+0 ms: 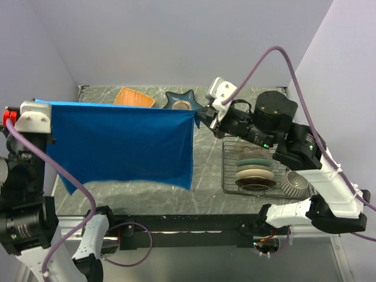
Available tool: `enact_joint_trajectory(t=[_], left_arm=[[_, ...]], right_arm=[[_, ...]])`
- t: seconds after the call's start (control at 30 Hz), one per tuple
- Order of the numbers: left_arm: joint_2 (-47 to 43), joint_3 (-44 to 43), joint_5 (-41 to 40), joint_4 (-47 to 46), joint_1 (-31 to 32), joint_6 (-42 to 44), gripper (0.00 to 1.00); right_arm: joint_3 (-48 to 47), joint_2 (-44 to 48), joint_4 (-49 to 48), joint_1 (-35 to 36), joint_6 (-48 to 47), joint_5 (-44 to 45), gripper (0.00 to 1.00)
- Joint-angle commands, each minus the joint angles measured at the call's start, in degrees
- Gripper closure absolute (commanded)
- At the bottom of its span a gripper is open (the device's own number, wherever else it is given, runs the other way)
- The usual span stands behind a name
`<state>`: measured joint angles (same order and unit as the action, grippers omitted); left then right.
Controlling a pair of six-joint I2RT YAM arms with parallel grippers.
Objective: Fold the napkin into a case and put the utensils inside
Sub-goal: Flatten out the crumpled napkin at the center of the board.
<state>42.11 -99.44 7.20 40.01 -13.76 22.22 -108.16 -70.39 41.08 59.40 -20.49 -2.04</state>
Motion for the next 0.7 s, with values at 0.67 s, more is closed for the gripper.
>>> enact_joint_trajectory(t=[0.67], left_arm=[[33.11, 22.18, 14.76, -14.93, -0.39, 1.43, 0.98]], right_arm=[[9.73, -29.35, -7.24, -21.95, -9.12, -0.15, 1.00]])
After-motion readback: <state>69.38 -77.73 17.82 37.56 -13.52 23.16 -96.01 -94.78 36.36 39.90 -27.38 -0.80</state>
